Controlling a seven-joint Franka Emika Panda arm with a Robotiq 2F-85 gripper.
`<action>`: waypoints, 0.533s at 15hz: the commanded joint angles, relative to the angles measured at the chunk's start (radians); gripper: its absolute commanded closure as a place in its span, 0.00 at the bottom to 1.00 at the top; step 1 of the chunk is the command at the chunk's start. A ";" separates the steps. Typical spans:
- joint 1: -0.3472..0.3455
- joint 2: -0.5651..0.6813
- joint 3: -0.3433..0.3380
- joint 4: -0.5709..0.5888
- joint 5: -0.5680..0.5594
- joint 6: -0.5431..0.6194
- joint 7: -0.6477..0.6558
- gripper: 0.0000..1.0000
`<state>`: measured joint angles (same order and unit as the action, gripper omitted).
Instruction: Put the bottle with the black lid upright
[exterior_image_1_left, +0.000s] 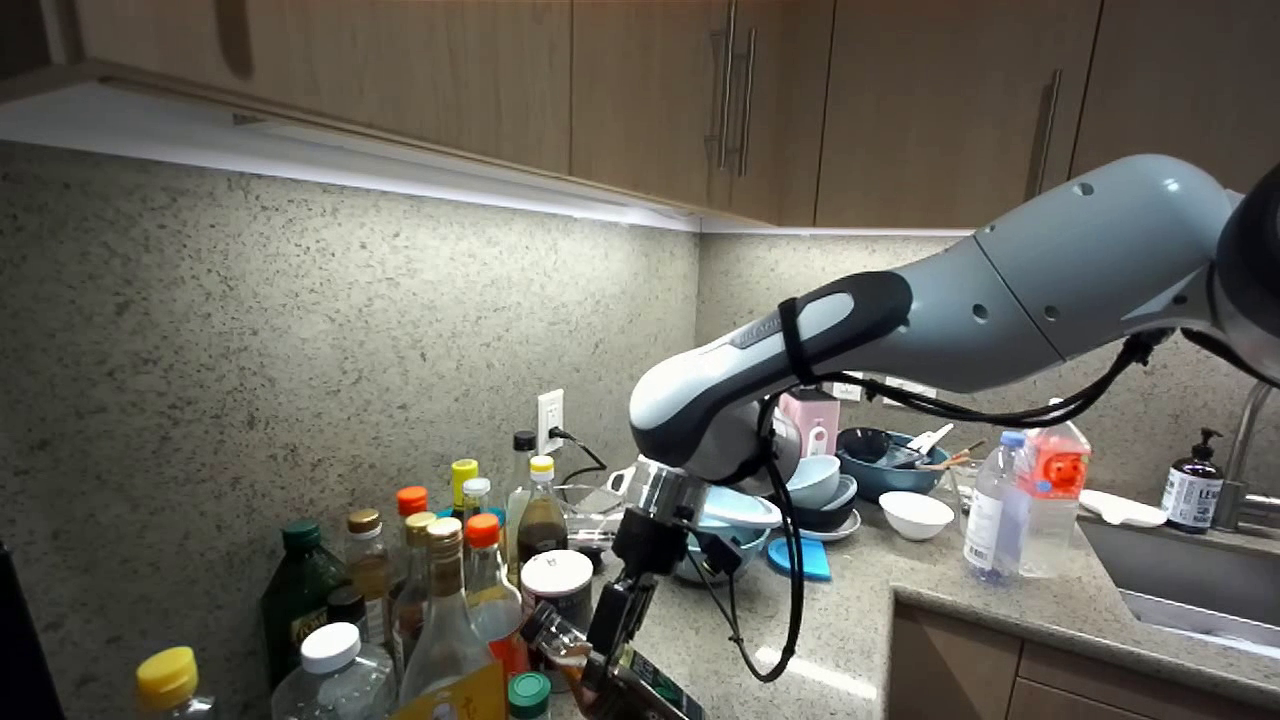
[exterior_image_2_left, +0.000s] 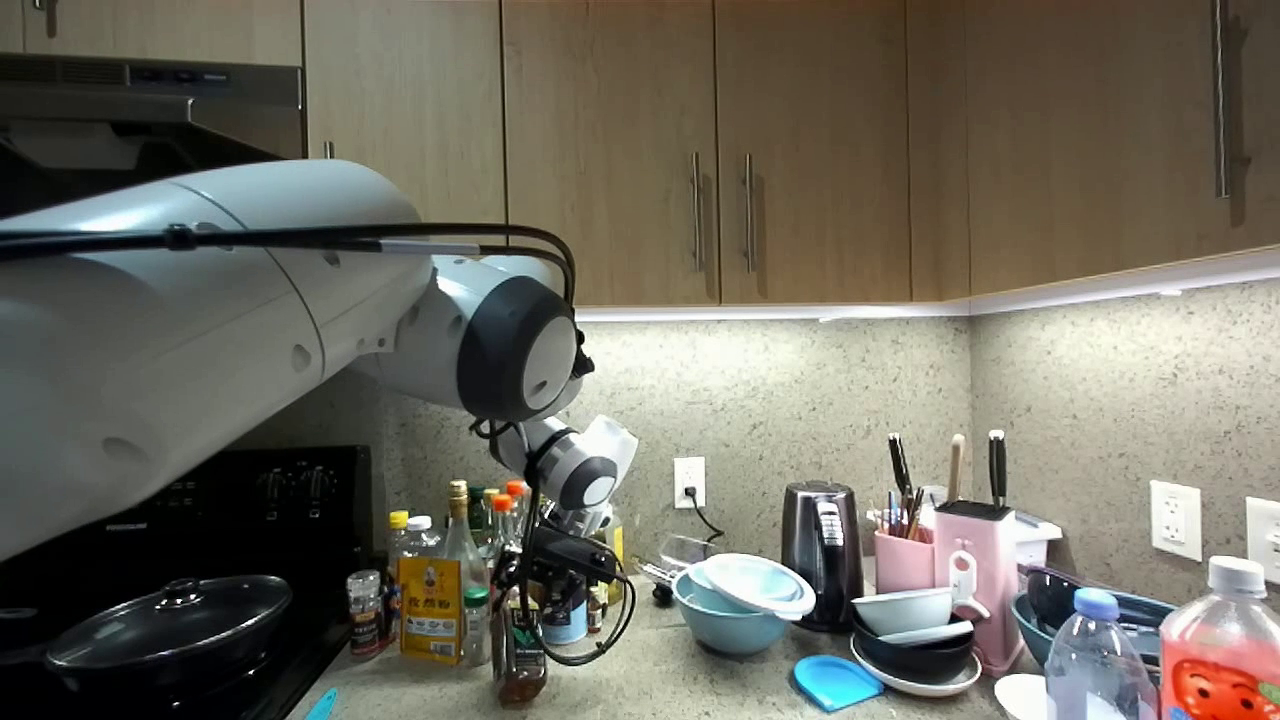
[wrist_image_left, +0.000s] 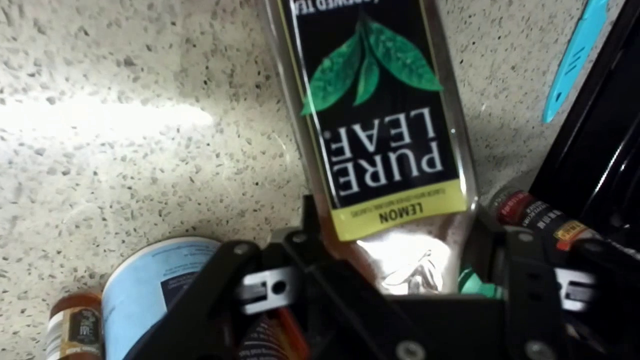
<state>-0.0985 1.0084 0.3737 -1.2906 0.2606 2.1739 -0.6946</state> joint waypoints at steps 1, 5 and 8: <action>-0.047 -0.035 0.045 -0.053 0.096 0.059 -0.079 0.58; -0.063 -0.040 0.056 -0.070 0.154 0.093 -0.127 0.58; -0.082 -0.044 0.078 -0.092 0.196 0.143 -0.180 0.58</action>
<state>-0.1436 1.0083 0.4085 -1.3154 0.3916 2.2587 -0.8039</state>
